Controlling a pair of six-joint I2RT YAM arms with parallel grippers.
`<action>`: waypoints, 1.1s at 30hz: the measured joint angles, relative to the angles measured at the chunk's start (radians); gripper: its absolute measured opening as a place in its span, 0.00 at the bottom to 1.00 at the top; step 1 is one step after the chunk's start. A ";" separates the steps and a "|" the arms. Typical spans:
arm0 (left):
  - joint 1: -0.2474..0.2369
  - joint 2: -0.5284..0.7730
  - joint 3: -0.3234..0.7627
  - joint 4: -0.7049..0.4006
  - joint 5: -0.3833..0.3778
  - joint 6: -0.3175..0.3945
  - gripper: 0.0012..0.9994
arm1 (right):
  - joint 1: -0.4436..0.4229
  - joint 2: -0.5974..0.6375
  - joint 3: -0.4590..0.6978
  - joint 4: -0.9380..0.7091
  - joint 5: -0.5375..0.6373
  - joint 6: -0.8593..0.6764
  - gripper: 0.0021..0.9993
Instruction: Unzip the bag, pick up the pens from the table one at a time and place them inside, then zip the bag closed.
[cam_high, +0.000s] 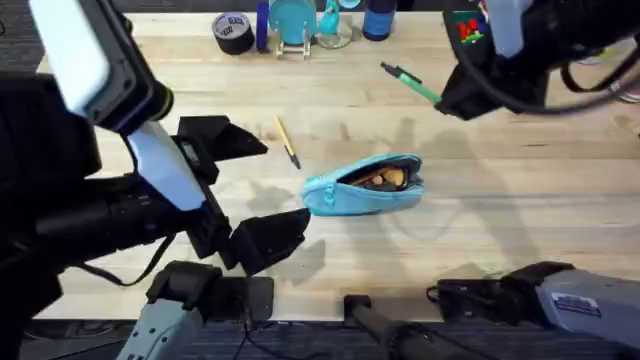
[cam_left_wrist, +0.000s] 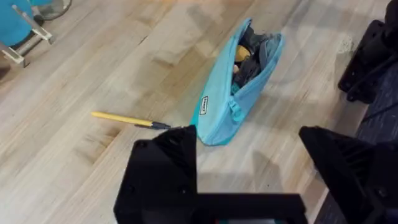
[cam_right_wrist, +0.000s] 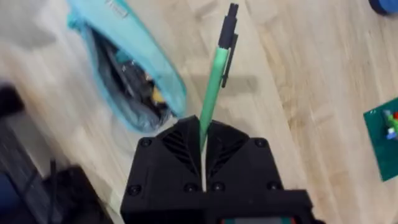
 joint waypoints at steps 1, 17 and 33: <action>0.000 0.000 0.000 0.000 0.000 0.000 1.00 | 0.003 -0.007 0.000 -0.014 -0.005 -0.027 0.03; 0.000 0.000 0.000 0.000 0.000 0.000 1.00 | 0.120 -0.023 0.001 -0.186 -0.072 -0.212 0.03; 0.000 0.000 0.000 0.000 0.000 0.000 1.00 | 0.120 0.091 0.001 -0.244 -0.158 -0.307 0.03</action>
